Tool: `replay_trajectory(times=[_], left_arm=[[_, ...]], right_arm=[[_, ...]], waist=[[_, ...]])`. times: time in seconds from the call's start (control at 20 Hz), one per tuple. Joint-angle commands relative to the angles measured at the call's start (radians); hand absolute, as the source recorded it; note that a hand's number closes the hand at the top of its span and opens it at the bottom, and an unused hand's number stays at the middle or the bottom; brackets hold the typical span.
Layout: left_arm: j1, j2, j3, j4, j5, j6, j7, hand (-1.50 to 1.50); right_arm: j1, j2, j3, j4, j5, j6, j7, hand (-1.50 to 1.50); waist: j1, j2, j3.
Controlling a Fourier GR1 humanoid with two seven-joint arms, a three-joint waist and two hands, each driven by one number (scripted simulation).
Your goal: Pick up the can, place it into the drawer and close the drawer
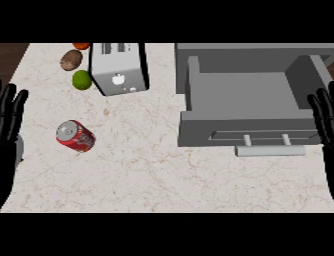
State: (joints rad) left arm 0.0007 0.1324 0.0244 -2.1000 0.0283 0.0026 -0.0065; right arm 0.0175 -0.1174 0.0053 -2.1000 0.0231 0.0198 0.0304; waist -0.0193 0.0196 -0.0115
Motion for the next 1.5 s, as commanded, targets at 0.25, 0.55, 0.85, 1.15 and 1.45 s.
replay_trajectory(times=[0.25,0.55,0.85,1.15,1.45], left_arm=[[-0.080,0.179,-0.054,0.136,0.436,-0.514,-0.093,-1.50],[-0.019,0.492,0.138,0.391,0.606,-0.797,-0.008,-1.50],[-0.158,0.635,0.204,0.674,0.755,-0.989,0.032,-1.50],[-0.207,0.655,0.243,0.763,0.760,-1.077,0.029,-1.50],[-0.124,0.730,0.221,0.774,0.928,-1.058,0.091,-1.50]], right_arm=[[-0.024,0.029,0.028,0.016,-0.041,0.018,-0.022,-1.50],[0.081,0.013,-0.120,0.057,-0.053,-0.066,0.140,-1.50],[0.222,-0.004,-0.176,-0.015,-0.146,0.006,0.103,-1.50],[0.287,0.012,-0.219,-0.076,-0.190,0.041,0.083,-1.50],[0.292,-0.011,-0.267,-0.053,-0.239,0.073,0.083,-1.50]], waist=[[-0.022,-0.007,0.005],[-0.001,-0.013,0.010],[-0.002,-0.018,0.011],[0.006,-0.019,0.011],[0.014,-0.020,0.012]])
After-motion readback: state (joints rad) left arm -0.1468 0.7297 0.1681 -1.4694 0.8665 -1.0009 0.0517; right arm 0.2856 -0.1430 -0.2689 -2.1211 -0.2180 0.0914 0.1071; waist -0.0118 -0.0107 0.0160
